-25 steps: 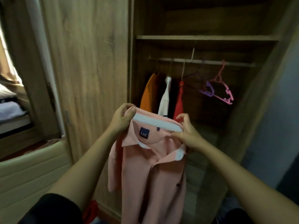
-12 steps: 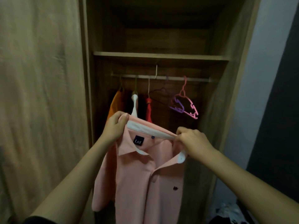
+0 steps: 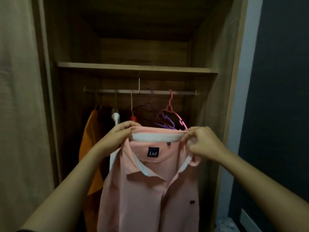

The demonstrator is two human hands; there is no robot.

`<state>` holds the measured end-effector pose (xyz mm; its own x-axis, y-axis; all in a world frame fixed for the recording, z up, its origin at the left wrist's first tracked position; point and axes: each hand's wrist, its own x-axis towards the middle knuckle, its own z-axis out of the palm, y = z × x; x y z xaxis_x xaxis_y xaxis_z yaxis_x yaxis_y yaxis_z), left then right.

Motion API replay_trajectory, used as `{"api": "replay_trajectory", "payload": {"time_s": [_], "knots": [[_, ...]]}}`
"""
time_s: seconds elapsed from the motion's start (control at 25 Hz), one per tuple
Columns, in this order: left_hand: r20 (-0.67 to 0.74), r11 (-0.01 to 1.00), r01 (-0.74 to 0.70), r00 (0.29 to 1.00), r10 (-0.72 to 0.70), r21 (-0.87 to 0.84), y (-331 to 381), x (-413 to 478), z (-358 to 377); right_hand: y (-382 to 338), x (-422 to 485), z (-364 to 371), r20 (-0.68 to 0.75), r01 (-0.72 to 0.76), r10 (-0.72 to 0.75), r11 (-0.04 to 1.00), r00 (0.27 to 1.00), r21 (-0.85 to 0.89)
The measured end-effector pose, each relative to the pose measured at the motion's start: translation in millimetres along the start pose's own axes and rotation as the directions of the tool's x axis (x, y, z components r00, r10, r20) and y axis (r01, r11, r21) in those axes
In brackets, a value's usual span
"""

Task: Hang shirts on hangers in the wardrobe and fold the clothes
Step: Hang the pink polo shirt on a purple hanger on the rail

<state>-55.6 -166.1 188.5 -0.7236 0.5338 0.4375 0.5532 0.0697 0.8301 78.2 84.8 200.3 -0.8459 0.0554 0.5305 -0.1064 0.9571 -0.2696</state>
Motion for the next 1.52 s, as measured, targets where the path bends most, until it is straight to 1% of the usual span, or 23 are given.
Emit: {"api": "replay_trajectory", "payload": {"time_s": [0.08,0.16,0.2,0.24,0.32,0.44,0.48,0.52,0.6,0.72,0.8,0.88,0.92,1.04,1.16,1.2,1.24,1.28,1.32,1.36,1.4,1.44,1.52], "knots": [[0.021,0.997,0.054,0.998,-0.053,-0.06,-13,19,6,2,9,8,0.005,-0.032,0.032,0.999,0.999,-0.041],[0.023,0.997,0.041,0.999,-0.039,-0.072,-20,38,15,5,16,17,0.008,-0.047,0.047,0.995,0.999,-0.086],[0.002,0.995,0.03,1.0,-0.03,-0.091,-22,53,21,6,21,20,0.013,-0.053,0.054,0.994,0.998,-0.091],[-0.045,0.992,0.052,0.997,-0.058,-0.116,-24,71,27,6,25,24,0.028,-0.056,0.059,0.994,0.998,-0.097],[-0.141,0.975,0.149,0.975,-0.172,-0.163,-29,118,42,2,31,34,0.074,-0.043,0.054,0.989,0.996,-0.138],[-0.258,0.91,0.249,0.904,-0.341,-0.33,-39,182,68,-6,28,45,0.131,-0.025,0.062,0.963,0.989,-0.269],[-0.281,0.896,0.291,0.877,-0.39,-0.335,-43,196,77,-8,24,46,0.138,-0.014,0.058,0.953,0.989,-0.301],[-0.305,0.894,0.335,0.854,-0.422,-0.299,-45,204,85,-8,21,45,0.144,-0.006,0.055,0.946,0.988,-0.324],[-0.323,0.897,0.361,0.842,-0.432,-0.256,-47,214,100,-6,15,42,0.16,-0.006,0.064,0.941,0.985,-0.339],[-0.354,0.9,0.359,0.831,-0.429,-0.249,-43,225,101,0,8,38,0.175,-0.021,0.086,0.939,0.981,-0.344],[-0.344,0.9,0.31,0.846,-0.408,-0.305,-35,230,94,3,4,39,0.174,-0.029,0.092,0.943,0.981,-0.332],[-0.307,0.875,0.269,0.861,-0.405,-0.402,-25,221,87,1,1,39,0.164,-0.034,0.09,0.948,0.982,-0.317],[-0.298,0.867,0.265,0.863,-0.408,-0.421,-20,210,84,0,0,40,0.154,-0.025,0.078,0.947,0.985,-0.32],[-0.34,0.897,0.302,0.848,-0.407,-0.321,-18,160,73,1,5,44,0.162,0.003,0.059,0.935,0.985,-0.356],[-0.411,0.932,0.348,0.839,-0.356,-0.096,-17,93,41,6,15,54,0.176,-0.007,0.061,0.956,0.983,-0.293],[-0.445,0.943,0.332,0.841,-0.308,-0.025,-17,68,27,6,19,58,0.175,-0.001,0.047,0.967,0.983,-0.256],[-0.482,0.95,0.299,0.849,-0.219,0.094,-15,41,13,6,24,61,0.174,0.016,0.025,0.973,0.984,-0.231],[-0.503,0.928,0.272,0.857,-0.113,0.255,-12,8,-5,3,27,64,0.185,0.04,0.0,0.976,0.983,-0.214],[-0.487,0.884,0.243,0.873,-0.021,0.398,-8,-22,-21,0,31,66,0.201,0.054,-0.012,0.978,0.979,-0.201],[-0.467,0.834,0.237,0.884,0.029,0.499,-3,-54,-36,-5,33,67,0.225,0.059,-0.018,0.983,0.974,-0.173],[-0.456,0.806,0.24,0.889,0.042,0.542,1,-90,-51,-11,34,68,0.256,0.065,-0.027,0.988,0.966,-0.143],[-0.438,0.814,0.225,0.898,0.04,0.536,4,-123,-64,-15,36,69,0.287,0.064,-0.028,0.991,0.957,-0.117],[-0.417,0.868,0.208,0.909,-0.001,0.45,15,-177,-78,-19,38,74,0.34,0.031,-0.003,0.997,0.94,-0.077]]}}
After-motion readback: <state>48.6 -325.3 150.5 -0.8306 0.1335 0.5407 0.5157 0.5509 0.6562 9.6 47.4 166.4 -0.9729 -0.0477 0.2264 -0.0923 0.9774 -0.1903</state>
